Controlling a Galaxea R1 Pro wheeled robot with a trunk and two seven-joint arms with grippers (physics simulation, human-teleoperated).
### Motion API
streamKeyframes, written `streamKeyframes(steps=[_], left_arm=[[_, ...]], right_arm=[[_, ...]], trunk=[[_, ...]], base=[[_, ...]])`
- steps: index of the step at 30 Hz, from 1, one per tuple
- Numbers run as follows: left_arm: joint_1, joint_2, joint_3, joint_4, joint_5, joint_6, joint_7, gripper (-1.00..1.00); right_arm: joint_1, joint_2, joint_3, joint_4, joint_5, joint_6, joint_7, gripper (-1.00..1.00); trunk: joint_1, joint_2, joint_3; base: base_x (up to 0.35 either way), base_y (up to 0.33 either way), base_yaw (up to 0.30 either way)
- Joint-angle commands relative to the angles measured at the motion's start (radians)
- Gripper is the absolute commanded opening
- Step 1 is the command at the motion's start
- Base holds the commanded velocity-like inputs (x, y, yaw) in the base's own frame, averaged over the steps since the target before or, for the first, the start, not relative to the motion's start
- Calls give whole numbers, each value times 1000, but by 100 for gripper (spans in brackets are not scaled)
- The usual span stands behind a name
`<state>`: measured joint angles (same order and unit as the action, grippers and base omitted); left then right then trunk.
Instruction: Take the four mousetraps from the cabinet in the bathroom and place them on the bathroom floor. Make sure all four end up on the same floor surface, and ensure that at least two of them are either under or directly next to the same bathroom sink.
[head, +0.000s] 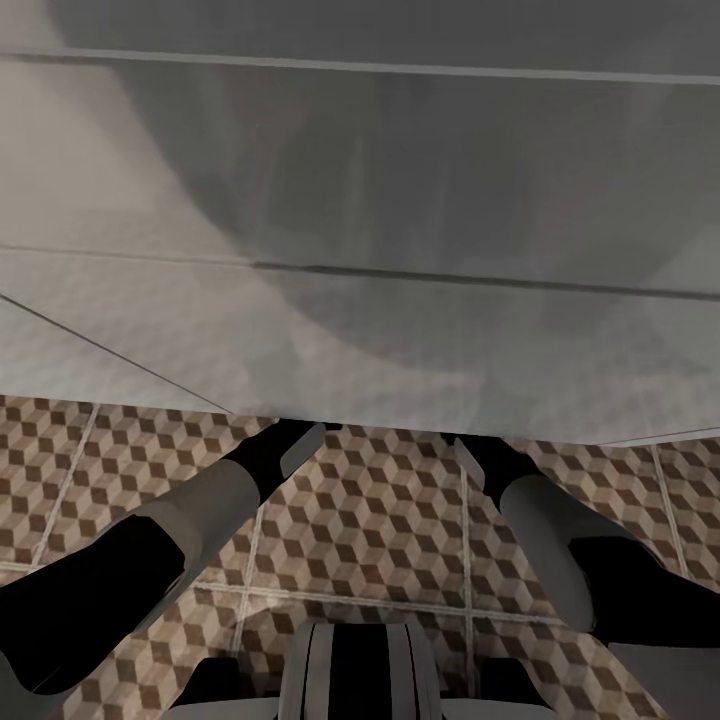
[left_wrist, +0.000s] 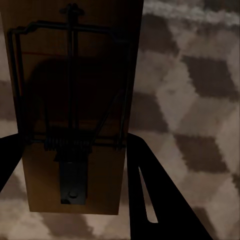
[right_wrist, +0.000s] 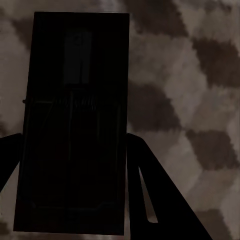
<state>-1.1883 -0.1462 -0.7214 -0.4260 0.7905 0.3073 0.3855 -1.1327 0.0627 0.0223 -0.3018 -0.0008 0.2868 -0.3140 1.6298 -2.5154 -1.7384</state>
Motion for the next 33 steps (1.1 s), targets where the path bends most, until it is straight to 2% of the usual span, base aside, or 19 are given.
streamKeyframes(steps=[1,22,33], left_arm=[[-11,-1,-3,-1,-11,2,-1,-100],[-11,-6,-3,31,-11,3,-1,-100],[-11,-6,-3,33,-11,3,-1,-100]], right_arm=[[-1,0,0,1,-2,0,0,-100],[-6,0,-1,6,-2,-5,1,-100],[-6,0,-1,24,-2,-39,3,-100]], trunk=[[0,0,0],[0,0,0],[0,0,0]], base=[[0,0,0],[0,0,0],[0,0,0]])
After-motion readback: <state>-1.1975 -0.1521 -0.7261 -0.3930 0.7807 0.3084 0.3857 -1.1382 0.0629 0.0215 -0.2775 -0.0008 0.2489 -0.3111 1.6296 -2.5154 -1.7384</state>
